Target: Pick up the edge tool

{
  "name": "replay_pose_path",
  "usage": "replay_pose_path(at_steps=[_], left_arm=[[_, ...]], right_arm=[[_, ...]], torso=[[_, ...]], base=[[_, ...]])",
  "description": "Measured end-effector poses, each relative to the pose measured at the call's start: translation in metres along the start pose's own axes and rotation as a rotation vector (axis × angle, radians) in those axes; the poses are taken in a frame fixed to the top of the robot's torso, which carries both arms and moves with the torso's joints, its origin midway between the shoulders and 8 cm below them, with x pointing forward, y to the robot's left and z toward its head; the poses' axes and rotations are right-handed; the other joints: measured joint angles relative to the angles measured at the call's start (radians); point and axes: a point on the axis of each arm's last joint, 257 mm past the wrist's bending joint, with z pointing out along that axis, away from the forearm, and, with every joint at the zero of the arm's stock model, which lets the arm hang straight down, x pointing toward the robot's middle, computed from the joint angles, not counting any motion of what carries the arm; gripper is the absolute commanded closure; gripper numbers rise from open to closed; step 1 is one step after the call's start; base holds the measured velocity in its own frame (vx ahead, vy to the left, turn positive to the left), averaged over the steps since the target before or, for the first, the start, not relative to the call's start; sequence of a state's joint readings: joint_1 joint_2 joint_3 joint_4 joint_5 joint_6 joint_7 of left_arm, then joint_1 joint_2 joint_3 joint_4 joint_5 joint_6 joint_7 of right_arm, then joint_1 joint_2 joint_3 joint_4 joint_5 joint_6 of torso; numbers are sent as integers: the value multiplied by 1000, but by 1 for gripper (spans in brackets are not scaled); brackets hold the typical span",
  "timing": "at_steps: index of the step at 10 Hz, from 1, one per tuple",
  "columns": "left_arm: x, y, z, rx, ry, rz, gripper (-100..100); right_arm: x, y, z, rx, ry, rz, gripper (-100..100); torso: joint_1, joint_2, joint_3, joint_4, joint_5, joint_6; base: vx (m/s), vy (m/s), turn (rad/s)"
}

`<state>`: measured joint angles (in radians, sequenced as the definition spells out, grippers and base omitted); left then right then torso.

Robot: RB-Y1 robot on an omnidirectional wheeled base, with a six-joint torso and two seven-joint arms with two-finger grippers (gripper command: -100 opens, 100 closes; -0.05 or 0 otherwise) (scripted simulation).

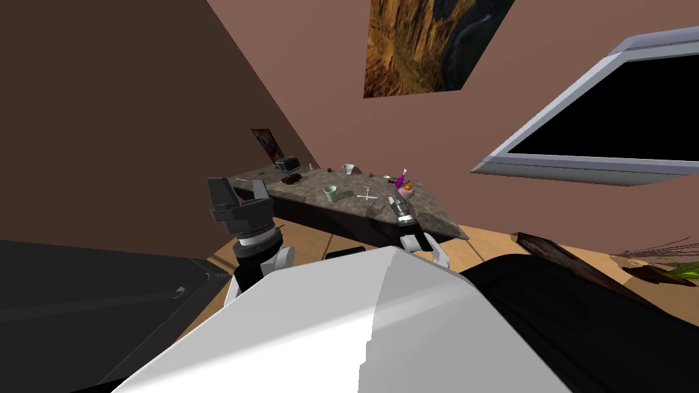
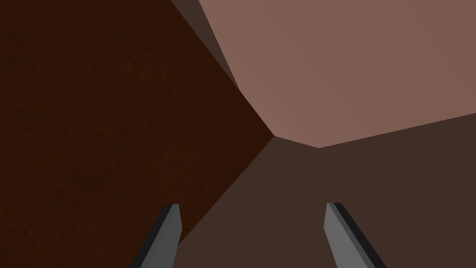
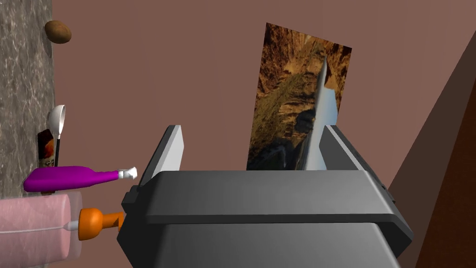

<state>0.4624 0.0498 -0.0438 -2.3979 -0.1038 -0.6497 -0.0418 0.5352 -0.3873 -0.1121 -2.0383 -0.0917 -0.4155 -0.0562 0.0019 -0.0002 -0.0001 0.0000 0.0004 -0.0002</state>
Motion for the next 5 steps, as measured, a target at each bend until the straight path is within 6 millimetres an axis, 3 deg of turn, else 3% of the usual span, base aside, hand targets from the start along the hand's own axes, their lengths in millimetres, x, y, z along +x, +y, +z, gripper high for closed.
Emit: replay_pose_path(at_steps=[5], left_arm=[[0, 0, 0, 0, 0, 0, 0]], right_arm=[[-16, -32, -4, 63, 83, -103, -100]], torso=[[1, 0, 0, 0, 0, 0]], base=[[-1, 44, 1]])
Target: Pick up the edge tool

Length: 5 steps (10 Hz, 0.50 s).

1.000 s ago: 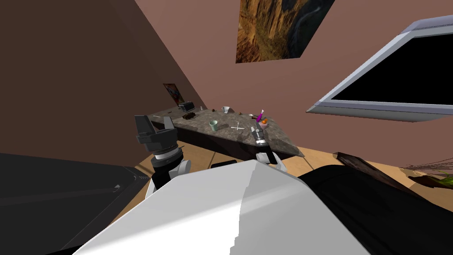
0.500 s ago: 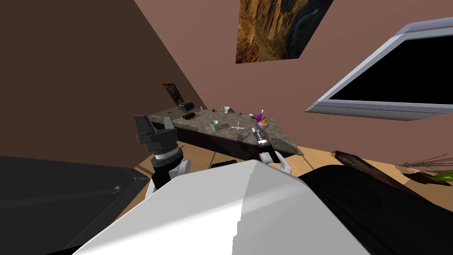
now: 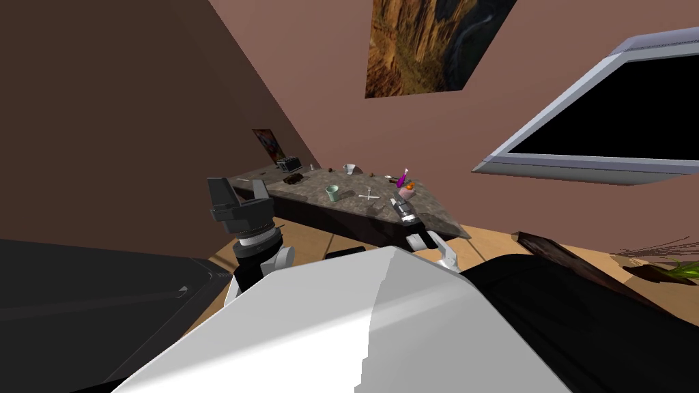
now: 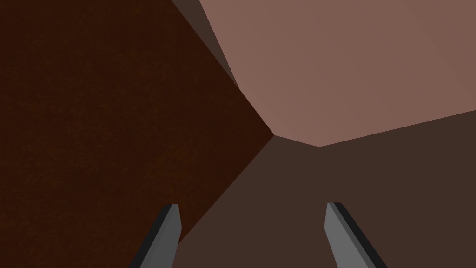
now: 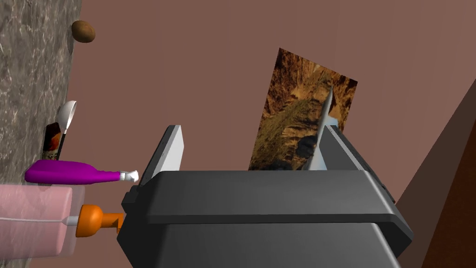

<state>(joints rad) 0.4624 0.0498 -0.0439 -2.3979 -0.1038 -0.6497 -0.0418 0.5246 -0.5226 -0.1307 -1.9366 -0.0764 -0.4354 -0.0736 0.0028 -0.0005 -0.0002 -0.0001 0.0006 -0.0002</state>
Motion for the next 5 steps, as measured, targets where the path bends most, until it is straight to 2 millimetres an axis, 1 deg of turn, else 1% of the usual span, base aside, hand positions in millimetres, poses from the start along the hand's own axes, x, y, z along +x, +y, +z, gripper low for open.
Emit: replay_pose_path(at_steps=[5], left_arm=[[0, 0, 0, 0, 0, 0, 0]], right_arm=[[-9, -29, -5, 62, 89, -110, -100]], torso=[[0, 0, 0, 0, 0, 0]], base=[[-1, 48, 32]])
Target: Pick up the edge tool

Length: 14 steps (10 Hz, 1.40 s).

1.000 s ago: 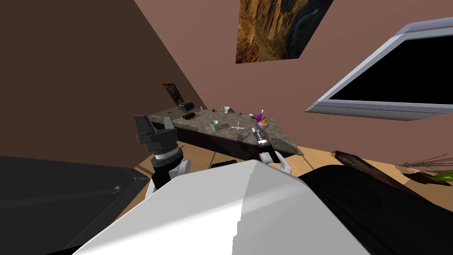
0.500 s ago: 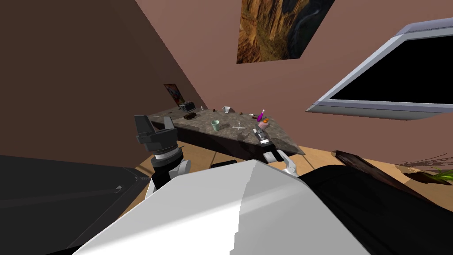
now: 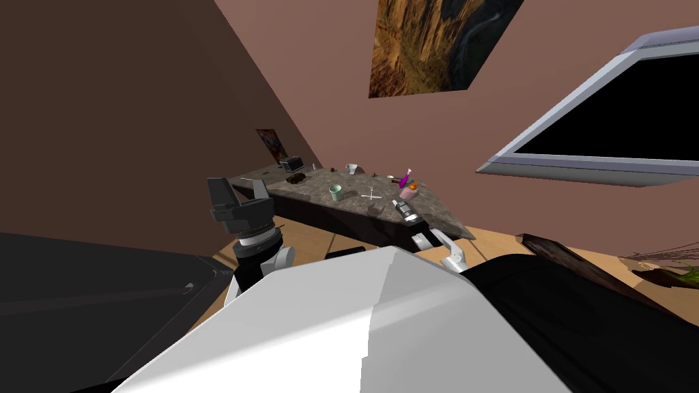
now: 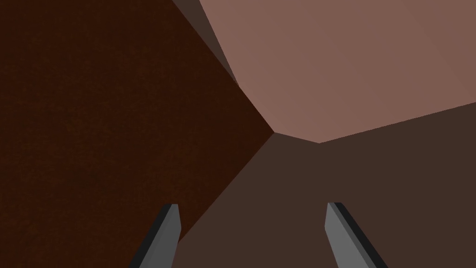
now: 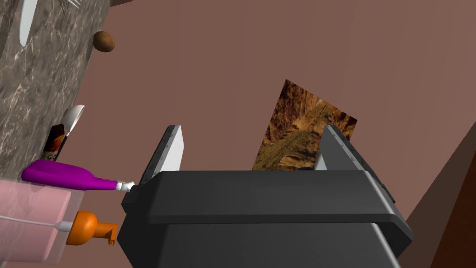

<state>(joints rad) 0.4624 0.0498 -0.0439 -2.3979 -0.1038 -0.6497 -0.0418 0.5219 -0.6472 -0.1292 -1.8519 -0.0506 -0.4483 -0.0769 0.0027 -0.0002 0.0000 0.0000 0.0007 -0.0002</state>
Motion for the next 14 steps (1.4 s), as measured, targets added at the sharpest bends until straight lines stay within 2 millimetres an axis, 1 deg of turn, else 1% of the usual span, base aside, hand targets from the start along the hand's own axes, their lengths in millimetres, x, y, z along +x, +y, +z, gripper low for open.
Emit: replay_pose_path(at_steps=[1, 2, 3, 4, 5, 8, 9, 10, 11, 12, 13, 14], left_arm=[[0, 0, 0, 0, 0, 0, 0], [0, 0, 0, 0, 0, 0, 0], [0, 0, 0, 0, 0, 0, 0], [0, 0, 0, 0, 0, 0, 0], [0, 0, 0, 0, 0, 0, 0], [0, 0, 0, 0, 0, 0, 0], [0, 0, 0, 0, 0, 0, 0], [0, 0, 0, 0, 0, 0, 0], [0, 0, 0, 0, 0, 0, 0], [0, 0, 0, 0, 0, 0, 0], [0, 0, 0, 0, 0, 0, 0], [0, 0, 0, 0, 0, 0, 0]], right_arm=[[-2, -12, -3, 20, 21, -27, -100], [-4, -16, -4, 28, 40, -50, -100], [-6, -26, -5, 49, 63, -79, -100], [-8, -31, -7, 61, 83, -103, -100], [-9, -44, -12, 83, 109, -133, -100], [-15, -60, -18, 125, 180, -214, -100], [-18, -71, -25, 147, 210, -246, -100], [-19, -76, -27, 156, 234, -271, -100], [-18, -86, -35, 180, 267, -303, -100], [-21, -90, -36, 191, 290, -329, -100], [-23, -103, -42, 213, 324, -362, -100], [-25, -107, -47, 224, 350, -387, -100]], torso=[[1, 0, 0, 0, 0, 0], [1, -1, 0, 0, 0, 0], [1, -1, -1, 0, 0, 0], [0, -1, -1, 0, 0, 0], [0, -1, -1, 0, 0, 0], [0, -1, -1, 0, 0, 0], [1, -2, -1, 0, 0, 0], [0, -3, -1, -1, 0, 0], [0, -3, -2, -1, 0, 0], [-1, -3, -2, -1, 0, 0], [0, -3, -2, -1, 0, 0], [-1, -3, -2, -1, 0, 0]], base=[[10, 51, 22], [17, 55, 68], [12, 43, 41], [16, 50, 84], [11, 44, 49], [19, 51, 91], [39, 45, 63], [38, 44, 161], [34, 31, 59], [50, 40, 134], [40, 31, 78], [45, 34, 166]])
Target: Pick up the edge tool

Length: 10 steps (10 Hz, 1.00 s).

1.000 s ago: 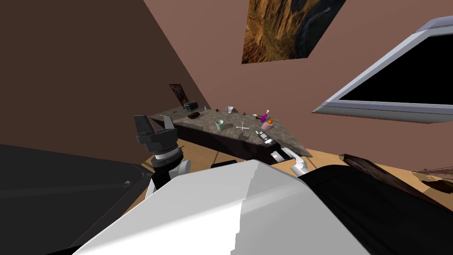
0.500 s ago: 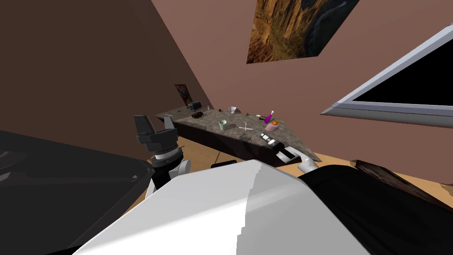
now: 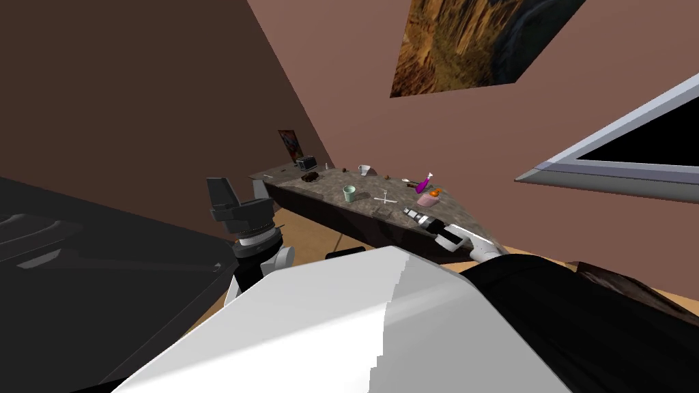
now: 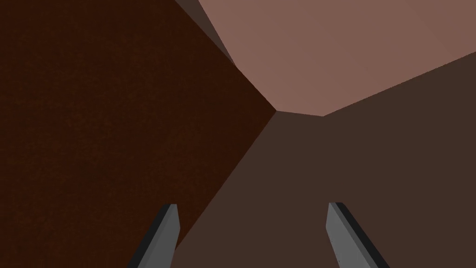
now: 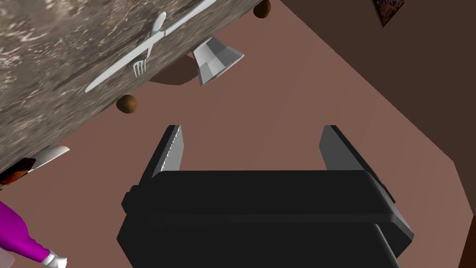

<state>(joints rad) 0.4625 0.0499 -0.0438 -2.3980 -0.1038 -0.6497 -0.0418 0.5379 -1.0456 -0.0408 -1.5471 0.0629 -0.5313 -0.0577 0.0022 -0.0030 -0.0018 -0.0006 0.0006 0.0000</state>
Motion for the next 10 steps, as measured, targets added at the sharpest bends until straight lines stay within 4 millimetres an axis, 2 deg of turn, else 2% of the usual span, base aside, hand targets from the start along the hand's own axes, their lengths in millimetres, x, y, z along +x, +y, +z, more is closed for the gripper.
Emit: replay_pose_path(at_steps=[3, 6, 8, 10], left_arm=[[0, 0, 0, 0, 0, 0, 0], [0, 0, 0, 0, 0, 0, 0], [0, 0, 0, 0, 0, 0, 0], [0, 0, 0, 0, 0, 0, 0]], right_arm=[[9, -31, -15, 58, 102, -95, -100], [16, -52, -28, 98, 190, -177, -100], [29, -75, -48, 138, 286, -255, -100], [29, -93, -65, 172, 361, -321, -100]], torso=[[1, 0, 0, 0, 0, 0], [0, 0, 0, 0, 0, 0], [0, -2, -1, 0, 0, -1], [0, -1, 0, 0, 0, -1]], base=[[42, 34, 112], [43, 28, 154], [61, 31, 211], [57, 32, 269]])
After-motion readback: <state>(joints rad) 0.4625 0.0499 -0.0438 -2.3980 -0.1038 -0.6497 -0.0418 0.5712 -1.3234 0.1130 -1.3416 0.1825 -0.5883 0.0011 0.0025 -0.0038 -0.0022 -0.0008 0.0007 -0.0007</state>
